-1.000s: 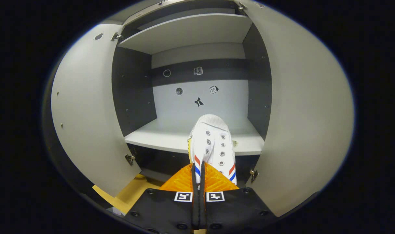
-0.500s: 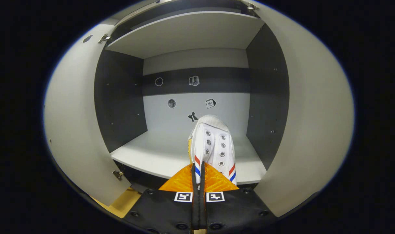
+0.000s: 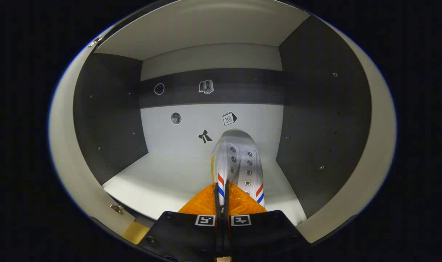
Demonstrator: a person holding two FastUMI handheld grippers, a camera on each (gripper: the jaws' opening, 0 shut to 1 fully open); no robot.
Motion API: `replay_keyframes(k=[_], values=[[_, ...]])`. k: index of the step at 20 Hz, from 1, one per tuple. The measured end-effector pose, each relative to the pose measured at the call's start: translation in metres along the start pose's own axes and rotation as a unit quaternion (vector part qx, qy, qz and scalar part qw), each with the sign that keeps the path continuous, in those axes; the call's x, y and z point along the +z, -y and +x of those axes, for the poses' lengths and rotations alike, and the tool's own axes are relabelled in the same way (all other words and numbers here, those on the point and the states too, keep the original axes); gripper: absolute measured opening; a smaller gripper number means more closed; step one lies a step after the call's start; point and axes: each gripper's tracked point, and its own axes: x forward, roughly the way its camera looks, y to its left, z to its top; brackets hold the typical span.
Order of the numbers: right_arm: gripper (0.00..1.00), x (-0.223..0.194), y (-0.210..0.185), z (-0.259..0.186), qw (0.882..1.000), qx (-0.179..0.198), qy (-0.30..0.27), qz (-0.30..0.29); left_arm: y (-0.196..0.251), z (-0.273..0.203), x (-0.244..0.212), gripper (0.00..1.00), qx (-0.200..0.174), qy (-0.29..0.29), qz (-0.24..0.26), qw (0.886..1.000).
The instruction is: Grab one shoe with the right hand and put it into the shoe cabinet, grab the other shoe with the left hand and put it into the shoe cabinet; then close the right door with the right hand and the left door with the left hand.
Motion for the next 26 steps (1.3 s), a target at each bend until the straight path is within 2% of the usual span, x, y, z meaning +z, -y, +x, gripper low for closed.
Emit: replay_keyframes(k=[7,10,13,14,15,16,17,18,19,20,22,23,26], values=[[0.00,-0.010,-0.009,0.051,0.999,-0.010,-0.043,-0.024,-0.005,-0.001,-0.001,0.84,0.011,-0.004,0.010,1.000],[0.01,-0.020,-0.018,0.058,0.998,-0.006,-0.056,-0.032,-0.006,0.000,-0.001,0.84,0.013,-0.004,0.013,1.000],[0.02,-0.019,-0.024,0.058,0.998,-0.005,-0.043,-0.051,-0.006,0.001,0.000,0.84,0.010,-0.003,0.022,1.000],[0.15,-0.017,-0.031,0.053,0.998,0.004,-0.039,-0.047,-0.006,0.000,-0.001,0.84,0.007,-0.003,0.023,1.000],[0.16,-0.013,-0.034,0.050,0.998,0.004,-0.028,-0.049,-0.004,0.001,-0.001,0.84,0.003,-0.002,0.023,1.000],[0.20,-0.006,-0.035,0.044,0.998,0.000,-0.017,-0.053,-0.001,0.001,-0.001,0.88,-0.003,-0.002,0.021,1.000],[0.27,-0.001,-0.035,0.037,0.998,0.000,-0.006,-0.056,0.003,0.001,0.000,0.84,-0.010,-0.001,0.019,1.000],[0.51,0.006,-0.040,0.029,0.998,0.006,0.006,-0.058,0.006,0.000,0.000,0.84,-0.018,0.000,0.017,1.000],[0.66,0.012,-0.041,0.019,0.998,0.007,0.020,-0.058,0.010,0.001,0.000,0.84,-0.026,0.000,0.016,1.000],[0.92,0.019,-0.039,0.012,0.998,0.003,0.034,-0.059,0.013,0.000,0.000,0.84,-0.034,0.000,0.015,0.999],[1.00,0.031,-0.034,-0.017,0.996,-0.006,0.070,-0.059,0.020,-0.001,-0.001,0.84,-0.051,-0.001,0.014,0.999],[0.97,0.036,-0.034,-0.031,0.995,-0.005,0.087,-0.057,0.024,-0.001,-0.001,0.84,-0.060,-0.001,0.012,0.998],[0.98,0.043,-0.028,-0.073,0.991,-0.003,0.124,-0.057,0.039,-0.004,-0.003,0.86,-0.093,-0.004,0.006,0.996]])
